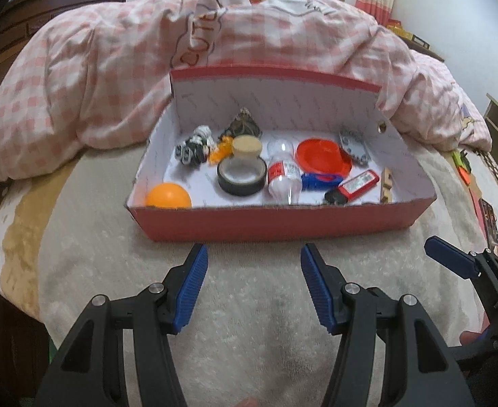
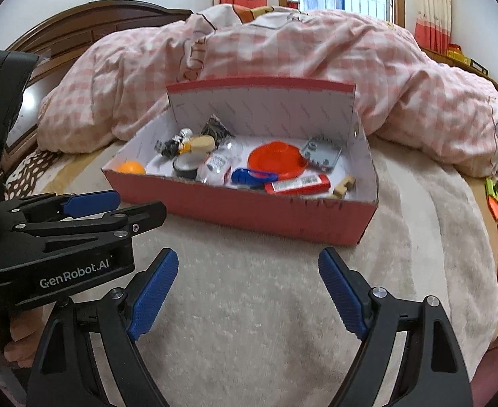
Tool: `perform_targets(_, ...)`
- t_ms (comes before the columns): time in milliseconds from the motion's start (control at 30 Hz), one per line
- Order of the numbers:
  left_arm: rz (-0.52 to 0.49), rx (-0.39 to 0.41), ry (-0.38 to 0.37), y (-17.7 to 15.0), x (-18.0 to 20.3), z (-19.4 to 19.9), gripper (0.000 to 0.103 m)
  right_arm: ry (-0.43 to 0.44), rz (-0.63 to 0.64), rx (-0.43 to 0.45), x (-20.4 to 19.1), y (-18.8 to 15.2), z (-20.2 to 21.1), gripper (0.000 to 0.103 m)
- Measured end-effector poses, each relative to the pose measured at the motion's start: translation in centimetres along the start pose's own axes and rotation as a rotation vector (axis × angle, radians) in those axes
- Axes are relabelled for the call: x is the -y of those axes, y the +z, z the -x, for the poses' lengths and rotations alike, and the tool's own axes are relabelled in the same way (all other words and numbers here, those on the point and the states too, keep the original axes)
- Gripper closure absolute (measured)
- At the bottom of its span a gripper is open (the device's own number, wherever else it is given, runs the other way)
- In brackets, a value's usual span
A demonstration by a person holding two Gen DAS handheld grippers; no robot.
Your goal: Organize objects
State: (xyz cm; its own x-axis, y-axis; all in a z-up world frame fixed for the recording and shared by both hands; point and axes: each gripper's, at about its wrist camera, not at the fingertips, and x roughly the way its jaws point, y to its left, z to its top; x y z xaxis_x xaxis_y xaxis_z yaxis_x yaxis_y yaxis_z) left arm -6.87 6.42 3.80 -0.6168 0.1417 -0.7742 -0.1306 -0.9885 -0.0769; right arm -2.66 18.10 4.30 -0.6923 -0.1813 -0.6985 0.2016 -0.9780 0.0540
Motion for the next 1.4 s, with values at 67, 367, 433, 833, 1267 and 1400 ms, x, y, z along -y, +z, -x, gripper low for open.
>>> perform_targets(67, 0.006, -0.018, 0.005, -0.3, 0.0, -0.4, 0.046, -0.001, -0.009, -0.010, 0.1, -0.2, -0.3, 0.016)
perform_targets(367, -0.001, -0.055, 0.012, -1.0, 0.3, -1.5, 0.046, -0.009, -0.058, -0.047, 1.0, -1.1, -1.4, 0.016)
perform_targets(433, -0.001, -0.058, 0.013, -1.0, 0.3, -1.6, 0.046, -0.011, -0.065, -0.050, 1.1, -1.2, -1.4, 0.016)
perform_targets(833, 0.019, -0.086, 0.032, -1.2, 0.0, -2.5, 0.045, -0.021, -0.090, -0.081, 1.6, -1.5, -2.3, 0.016)
perform_targets(1267, 0.011, -0.088, 0.079, -1.2, -0.1, -2.9, 0.046, -0.035, -0.106, -0.109, 2.0, -1.5, -3.1, 0.016)
perform_targets(1400, 0.008, -0.087, 0.086, -1.3, 0.0, -2.9, 0.046, -0.038, -0.102, -0.107, 2.0, -1.5, -3.1, 0.016)
